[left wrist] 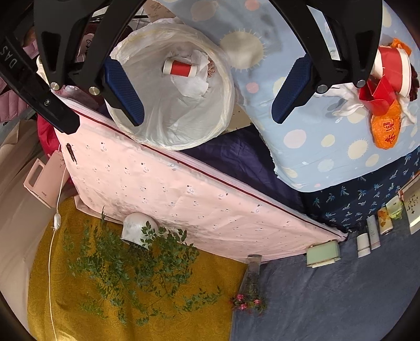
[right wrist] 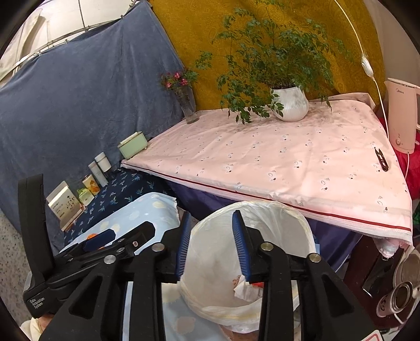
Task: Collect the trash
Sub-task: 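Open the left tool to drop the cup while the right tool releases the pouch into the bin, then grasp the blue cord with the right tool while the left tool grasps the orange plastic bag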
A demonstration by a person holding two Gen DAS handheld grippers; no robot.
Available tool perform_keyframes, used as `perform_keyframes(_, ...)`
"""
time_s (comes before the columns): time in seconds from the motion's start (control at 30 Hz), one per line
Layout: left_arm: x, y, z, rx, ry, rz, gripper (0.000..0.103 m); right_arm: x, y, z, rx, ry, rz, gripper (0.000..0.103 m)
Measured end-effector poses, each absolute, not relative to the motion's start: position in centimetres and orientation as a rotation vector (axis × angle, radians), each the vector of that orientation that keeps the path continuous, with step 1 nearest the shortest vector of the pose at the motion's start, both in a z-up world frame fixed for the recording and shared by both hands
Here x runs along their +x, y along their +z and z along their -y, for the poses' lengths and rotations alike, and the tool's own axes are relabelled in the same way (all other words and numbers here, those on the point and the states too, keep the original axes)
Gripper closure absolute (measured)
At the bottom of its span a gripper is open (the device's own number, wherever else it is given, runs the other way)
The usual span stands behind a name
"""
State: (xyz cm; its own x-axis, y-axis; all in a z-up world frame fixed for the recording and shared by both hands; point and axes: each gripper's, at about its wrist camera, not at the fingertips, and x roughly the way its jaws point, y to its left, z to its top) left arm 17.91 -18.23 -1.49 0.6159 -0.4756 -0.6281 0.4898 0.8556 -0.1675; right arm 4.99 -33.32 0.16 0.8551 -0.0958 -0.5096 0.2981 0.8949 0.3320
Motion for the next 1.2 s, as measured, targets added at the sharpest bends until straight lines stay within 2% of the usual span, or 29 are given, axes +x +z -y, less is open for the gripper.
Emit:
perform_keyframes(0.33, 17.1, -1.0, 13.9, 0.007, -0.479, -0.714, 0.01, 4.5, 1.4, 29.9, 0.379, -0.176, -0.5, 0.059)
perform_keyframes(0.73, 16.2, -1.8, 4.4, -0.04, -0.302, -0.741, 0.01, 5.0, 0.9, 22.3, 0.316, -0.036, -0.551, 0.057)
perform_keyframes(0.87, 15.6, -2.3, 0.7, -0.038, -0.236, -0.741, 0.01, 5.1, 0.4, 19.5, 0.301, 0.016, -0.575, 0.053)
perform_keyframes(1.2, 14.3, -5.2, -7.1, -0.05, -0.116, -0.81, 0.01, 5.5, -2.6, 13.5, 0.26, 0.106, -0.669, 0.05)
